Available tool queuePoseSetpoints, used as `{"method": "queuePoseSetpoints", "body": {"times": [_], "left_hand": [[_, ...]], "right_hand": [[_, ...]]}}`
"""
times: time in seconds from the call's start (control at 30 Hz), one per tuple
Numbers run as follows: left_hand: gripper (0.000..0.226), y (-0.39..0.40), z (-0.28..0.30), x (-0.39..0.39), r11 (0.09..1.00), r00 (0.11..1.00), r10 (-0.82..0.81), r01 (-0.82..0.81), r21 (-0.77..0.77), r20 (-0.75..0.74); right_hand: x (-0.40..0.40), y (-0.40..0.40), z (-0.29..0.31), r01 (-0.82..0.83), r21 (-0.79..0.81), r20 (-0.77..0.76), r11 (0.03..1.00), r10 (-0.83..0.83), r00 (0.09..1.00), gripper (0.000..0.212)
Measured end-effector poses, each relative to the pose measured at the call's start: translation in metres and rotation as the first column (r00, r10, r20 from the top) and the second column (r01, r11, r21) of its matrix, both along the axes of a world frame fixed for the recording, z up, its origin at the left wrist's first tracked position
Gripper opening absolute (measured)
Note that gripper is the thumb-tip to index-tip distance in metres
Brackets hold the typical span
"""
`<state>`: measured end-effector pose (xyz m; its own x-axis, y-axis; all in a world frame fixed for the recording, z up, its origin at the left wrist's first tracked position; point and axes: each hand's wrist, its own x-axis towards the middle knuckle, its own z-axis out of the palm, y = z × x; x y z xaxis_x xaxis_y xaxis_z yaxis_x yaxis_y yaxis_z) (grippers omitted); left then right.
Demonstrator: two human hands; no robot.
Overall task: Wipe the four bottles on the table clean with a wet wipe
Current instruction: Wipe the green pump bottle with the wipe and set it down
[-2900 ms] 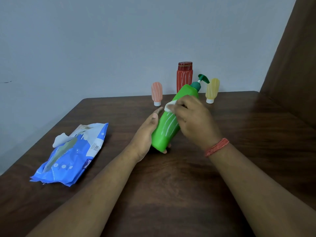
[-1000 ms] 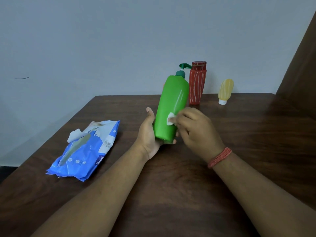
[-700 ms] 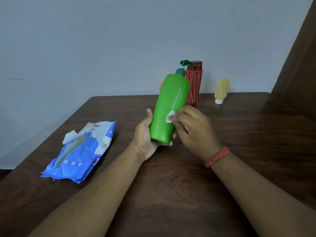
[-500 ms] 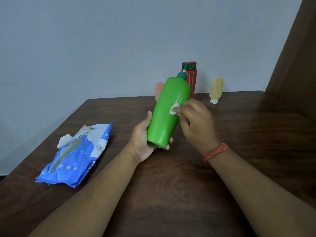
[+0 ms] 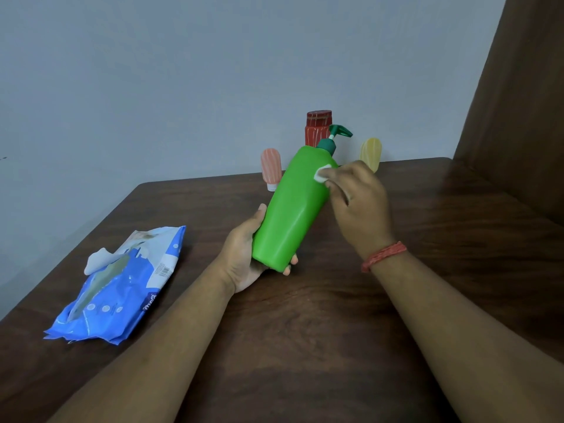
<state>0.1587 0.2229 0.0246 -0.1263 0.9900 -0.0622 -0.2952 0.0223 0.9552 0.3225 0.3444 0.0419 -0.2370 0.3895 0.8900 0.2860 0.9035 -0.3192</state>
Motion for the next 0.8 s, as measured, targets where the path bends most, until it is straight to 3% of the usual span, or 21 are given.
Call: {"method": "queuePoseSetpoints", "body": {"times": [0.07,0.17,0.3,0.43,0.63,0.8], "left_hand": [[0.064,0.000,0.000,0.000,1.000,1.000,-0.006,0.006,-0.002,0.003],[0.061,-0.001,0.000,-0.002,1.000,0.999,0.000,-0.001,0.016,0.045],[0.061,-0.001,-0.001,-0.003,1.000,0.999,-0.015,0.014,0.020,0.036],[0.062,-0.001,-0.001,-0.003,1.000,1.000,-0.023,0.023,0.009,0.005],[0.066,0.002,-0.006,0.001,0.998,0.990,-0.067,0.068,-0.002,-0.125],[0.062,-0.001,-0.004,-0.001,0.999,0.997,-0.045,0.045,0.003,-0.069]], "right_hand": [[0.000,-0.004,-0.001,-0.014,-0.002,-0.004,1.000,0.014,1.000,0.022],[-0.006,-0.013,-0.007,-0.119,0.073,0.160,0.990,0.106,0.981,0.021],[-0.002,-0.003,-0.003,-0.014,0.016,-0.005,1.000,0.014,1.000,0.021],[-0.003,-0.005,-0.005,-0.031,0.051,0.057,0.998,0.028,0.998,0.020],[0.012,0.012,0.006,0.112,-0.142,-0.235,0.983,-0.144,0.961,0.020],[0.008,0.008,0.001,-0.122,-0.321,-0.313,0.939,0.017,0.950,0.021]]}}
